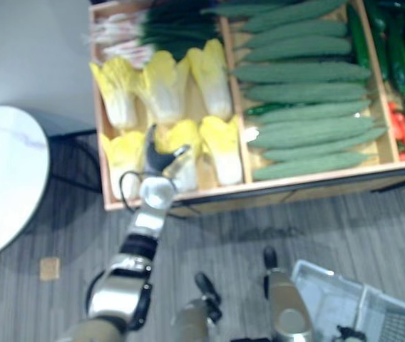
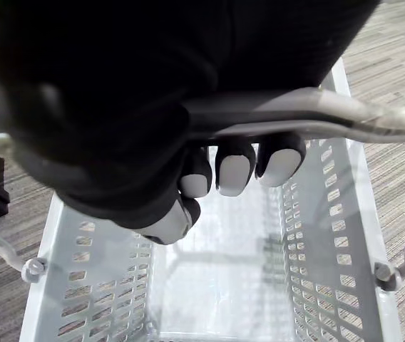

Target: Pick vegetable in the basket

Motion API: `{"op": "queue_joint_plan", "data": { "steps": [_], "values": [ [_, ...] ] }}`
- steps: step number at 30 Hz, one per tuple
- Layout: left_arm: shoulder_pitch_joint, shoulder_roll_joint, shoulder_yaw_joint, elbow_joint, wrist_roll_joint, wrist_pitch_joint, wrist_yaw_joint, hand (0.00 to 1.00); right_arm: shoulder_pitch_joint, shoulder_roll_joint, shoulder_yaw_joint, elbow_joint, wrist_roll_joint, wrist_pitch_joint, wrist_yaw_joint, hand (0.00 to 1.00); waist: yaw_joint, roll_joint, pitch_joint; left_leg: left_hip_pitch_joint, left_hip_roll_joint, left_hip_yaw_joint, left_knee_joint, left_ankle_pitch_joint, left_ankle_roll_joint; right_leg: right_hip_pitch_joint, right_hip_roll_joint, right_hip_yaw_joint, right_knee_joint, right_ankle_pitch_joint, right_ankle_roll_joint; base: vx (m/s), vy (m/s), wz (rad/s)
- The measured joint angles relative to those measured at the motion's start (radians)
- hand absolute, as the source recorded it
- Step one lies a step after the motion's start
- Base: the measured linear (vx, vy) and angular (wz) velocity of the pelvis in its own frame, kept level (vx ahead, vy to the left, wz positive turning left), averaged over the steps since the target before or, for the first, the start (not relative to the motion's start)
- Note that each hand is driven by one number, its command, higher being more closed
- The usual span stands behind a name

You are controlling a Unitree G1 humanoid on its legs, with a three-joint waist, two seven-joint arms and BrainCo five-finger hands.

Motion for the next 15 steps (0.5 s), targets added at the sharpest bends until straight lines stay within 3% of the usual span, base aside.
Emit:
{"op": "queue_joint_plan", "data": {
  "steps": [6, 7, 15],
  "values": [
    [-0.005, -0.016, 0.019, 0.079, 0.014, 0.009, 0.002, 0.00, 0.000, 0.006, 0.000, -0.015, 0.012, 0.000, -0.001, 1.00, 0.000, -0.001, 0.008, -0.031, 0.002, 0.016, 0.016, -0.009, 0.001, -0.044, -0.008, 0.012, 0.020, 0.000, 0.001, 0.00, 0.001, -0.04],
    [-0.010, -0.021, 0.033, 0.112, 0.028, 0.012, 0.002, 1.00, 0.000, 0.006, 0.000, -0.025, 0.018, 0.000, -0.001, 1.00, 0.006, -0.003, 0.011, -0.034, 0.001, 0.032, 0.019, -0.012, 0.000, -0.058, -0.009, 0.026, 0.026, 0.000, 0.001, 0.02, 0.015, -0.19],
    [-0.096, 0.009, 0.119, 0.196, 0.045, 0.013, 0.031, 1.00, -0.004, 0.005, 0.000, -0.049, 0.042, -0.004, -0.001, 1.00, 0.012, -0.007, 0.019, -0.065, 0.006, 0.103, 0.032, -0.028, -0.001, -0.118, 0.001, 0.087, 0.021, 0.013, 0.014, 0.01, 0.002, -0.21]
  ]
}}
